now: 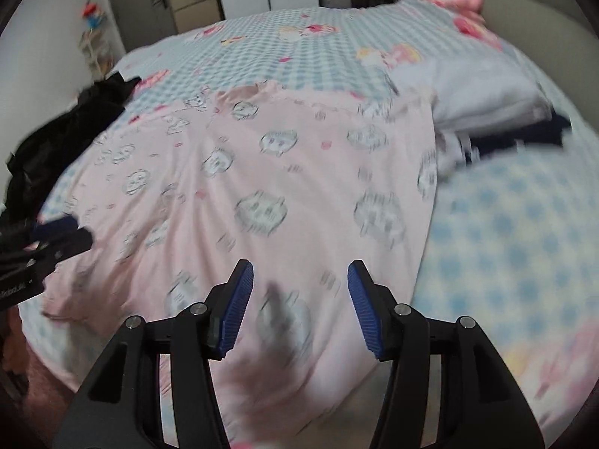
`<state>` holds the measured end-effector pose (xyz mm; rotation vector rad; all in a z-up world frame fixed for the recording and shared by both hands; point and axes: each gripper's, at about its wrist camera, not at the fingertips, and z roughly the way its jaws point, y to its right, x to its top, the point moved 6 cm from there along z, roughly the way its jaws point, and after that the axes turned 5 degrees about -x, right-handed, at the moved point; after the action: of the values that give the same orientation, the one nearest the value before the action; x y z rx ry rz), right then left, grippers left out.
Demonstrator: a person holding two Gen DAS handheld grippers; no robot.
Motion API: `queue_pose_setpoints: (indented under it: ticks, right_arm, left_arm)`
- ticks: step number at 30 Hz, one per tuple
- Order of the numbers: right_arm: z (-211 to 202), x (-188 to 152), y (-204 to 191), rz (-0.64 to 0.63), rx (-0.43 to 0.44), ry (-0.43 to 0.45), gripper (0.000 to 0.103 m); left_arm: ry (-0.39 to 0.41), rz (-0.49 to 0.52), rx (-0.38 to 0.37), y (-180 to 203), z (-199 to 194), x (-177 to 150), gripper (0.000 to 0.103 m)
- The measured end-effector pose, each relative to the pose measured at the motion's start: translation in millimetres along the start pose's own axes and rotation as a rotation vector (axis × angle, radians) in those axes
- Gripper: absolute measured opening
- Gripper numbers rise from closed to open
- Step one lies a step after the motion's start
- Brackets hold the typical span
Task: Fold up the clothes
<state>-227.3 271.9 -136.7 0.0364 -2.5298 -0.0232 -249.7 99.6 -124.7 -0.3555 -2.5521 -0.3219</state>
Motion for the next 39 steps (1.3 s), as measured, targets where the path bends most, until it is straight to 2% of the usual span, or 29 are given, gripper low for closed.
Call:
queue_pose_setpoints:
  ticks: [4, 7, 9, 12, 16, 18, 21, 23, 25, 27, 30, 31, 35, 36, 39]
  right_arm:
    - [31.7, 5.8, 24.2, 0.013, -0.051, -0.026, 0.054]
    - [41.9, -0.3, 51.8, 0.061, -0.043, -0.04, 0.054]
    - [44.1, -3.2, 68.7, 0.075, -0.052, -0.061, 0.055]
    - [35.3, 1.0, 90.2, 0.125, -0.1, -0.045, 0.055]
    - [11.8, 17.9, 82.4, 0.163, -0.074, 0.067, 0.055]
    - [3.7, 26.6, 55.0, 0.089, -0.029, 0.118, 0.055]
    - [17.3, 21.0, 13.0, -0.015, 0.043, 0.067, 0.055]
    - [37.6, 9.1, -1.5, -0.089, 0.02, -0.015, 0.055]
    - [48.0, -0.6, -0.3, -0.139, -0.03, -0.052, 0.055]
    - [41.4, -1.5, 11.6, -0.111, -0.037, -0.054, 0.055]
    - [25.2, -3.9, 35.7, -0.07, -0.118, -0.034, 0.055]
    - [18.6, -4.1, 40.2, -0.053, -0.118, -0.021, 0.055]
    - [-1.7, -6.2, 19.7, -0.022, 0.074, 0.015, 0.056]
    - [0.3, -11.8, 12.0, -0.048, 0.077, -0.001, 0.058]
    - [21.2, -31.4, 4.9, -0.15, -0.007, -0.068, 0.058]
  left_arm:
    - [-0.099, 0.051, 0.026, 13.8, 41.7, 0.6, 0.054]
    - [-0.165, 0.082, 0.063, 11.6, 59.4, -12.0, 0.058]
    - [-0.168, 0.09, 0.065, 7.2, 52.1, -21.4, 0.06]
    - [-0.133, 0.048, 0.033, 6.1, 37.4, -15.3, 0.06]
    - [-0.006, 0.023, 0.017, 14.6, 26.1, 10.6, 0.059]
    - [-0.011, 0.023, -0.014, 22.5, 35.3, 16.0, 0.059]
    - [-0.101, 0.08, 0.04, 31.3, 59.6, 7.5, 0.059]
    - [-0.129, 0.095, 0.05, 27.2, 58.5, -4.0, 0.06]
    - [-0.151, 0.105, 0.053, 22.3, 55.3, -15.6, 0.063]
    - [-0.132, 0.111, 0.014, 29.6, 48.4, -15.8, 0.064]
    - [-0.095, 0.119, -0.057, 43.4, 37.0, -13.2, 0.062]
    - [-0.082, 0.122, -0.08, 48.1, 33.1, -12.4, 0.062]
    - [-0.032, 0.133, -0.174, 66.7, 17.0, -9.0, 0.062]
    - [-0.053, 0.142, -0.18, 72.6, 24.8, -9.3, 0.062]
    - [-0.122, 0.17, -0.13, 73.8, 32.6, -28.3, 0.064]
